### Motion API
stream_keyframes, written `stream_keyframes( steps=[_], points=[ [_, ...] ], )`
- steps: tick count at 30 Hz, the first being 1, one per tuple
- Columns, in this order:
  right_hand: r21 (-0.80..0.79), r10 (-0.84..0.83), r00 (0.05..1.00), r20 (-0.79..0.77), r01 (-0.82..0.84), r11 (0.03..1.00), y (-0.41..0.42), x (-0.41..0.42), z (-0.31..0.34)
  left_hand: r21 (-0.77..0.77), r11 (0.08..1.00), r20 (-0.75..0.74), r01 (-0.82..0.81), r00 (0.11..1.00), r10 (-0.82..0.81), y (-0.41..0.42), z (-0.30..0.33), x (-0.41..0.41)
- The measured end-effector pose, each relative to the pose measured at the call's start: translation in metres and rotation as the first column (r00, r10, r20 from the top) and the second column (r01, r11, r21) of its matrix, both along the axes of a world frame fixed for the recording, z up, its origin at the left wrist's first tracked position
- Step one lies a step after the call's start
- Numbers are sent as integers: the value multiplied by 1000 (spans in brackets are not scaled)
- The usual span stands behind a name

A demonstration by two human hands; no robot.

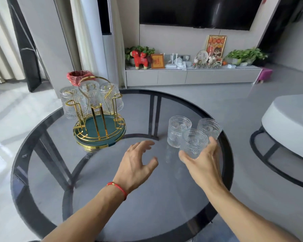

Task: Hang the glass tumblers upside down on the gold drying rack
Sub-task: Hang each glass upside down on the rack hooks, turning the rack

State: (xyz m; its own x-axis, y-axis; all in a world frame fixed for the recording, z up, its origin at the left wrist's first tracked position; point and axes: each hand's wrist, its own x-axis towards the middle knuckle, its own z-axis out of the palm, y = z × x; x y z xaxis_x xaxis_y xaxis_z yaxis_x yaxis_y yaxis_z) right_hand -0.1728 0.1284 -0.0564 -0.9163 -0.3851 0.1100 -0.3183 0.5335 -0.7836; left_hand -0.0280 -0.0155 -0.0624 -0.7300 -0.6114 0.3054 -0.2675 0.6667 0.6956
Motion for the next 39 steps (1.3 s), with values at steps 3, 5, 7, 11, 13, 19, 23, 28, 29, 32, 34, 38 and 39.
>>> stream_keyframes(
  steps=[3, 5, 7, 11, 13, 19, 23, 28, 29, 32, 34, 38, 39],
  points=[
    [-76, 7, 998, 58, -2, 997, -5, -1, -9, 38, 998, -32, 45, 999, -44, 8, 1, -2],
    [-127, -9, 995, 96, 21, 992, -6, -2, -11, 38, 997, -49, 68, 997, -67, 10, 3, -1],
    [-142, -10, 993, 116, 26, 990, -5, -1, -13, 43, 996, -60, 83, 995, -80, 11, 6, 0],
    [-188, -29, 990, 136, 55, 981, 1, 9, -13, 102, 989, -65, 105, 993, -98, 6, 12, 4],
    [-270, 34, 987, 158, 10, 963, 3, 16, -5, 167, 978, -28, 124, 992, -121, 3, 15, 5],
    [-240, 385, 916, 113, -350, 905, -12, 42, 11, 682, 693, -244, 234, 966, -87, -4, 27, 5],
    [-420, 512, 804, 303, -369, 829, -30, 46, 18, 669, 728, -304, 151, 949, 83, -18, 34, 12],
    [-661, 642, 452, 619, -141, 737, -53, 40, 21, 814, 548, -356, 193, 911, 208, -37, 33, 21],
    [-681, 657, 445, 608, -132, 720, -57, 40, 21, 819, 539, -357, 199, 911, 206, -41, 33, 22],
    [-723, 655, 522, 545, -102, 683, -70, 40, 26, 739, 650, -330, 176, 936, 123, -57, 31, 28],
    [-712, 586, 637, 501, -82, 698, -77, 37, 33, 487, 873, -207, 36, 976, 75, -71, 24, 38],
    [-656, 444, 827, 344, -126, 744, -88, 25, 50, -271, 951, 162, -147, 967, 196, -100, -11, 60],
    [-647, 424, 851, 311, -137, 750, -92, 23, 55, -357, 922, 214, -147, 948, 234, -103, -21, 62]
  ],
)
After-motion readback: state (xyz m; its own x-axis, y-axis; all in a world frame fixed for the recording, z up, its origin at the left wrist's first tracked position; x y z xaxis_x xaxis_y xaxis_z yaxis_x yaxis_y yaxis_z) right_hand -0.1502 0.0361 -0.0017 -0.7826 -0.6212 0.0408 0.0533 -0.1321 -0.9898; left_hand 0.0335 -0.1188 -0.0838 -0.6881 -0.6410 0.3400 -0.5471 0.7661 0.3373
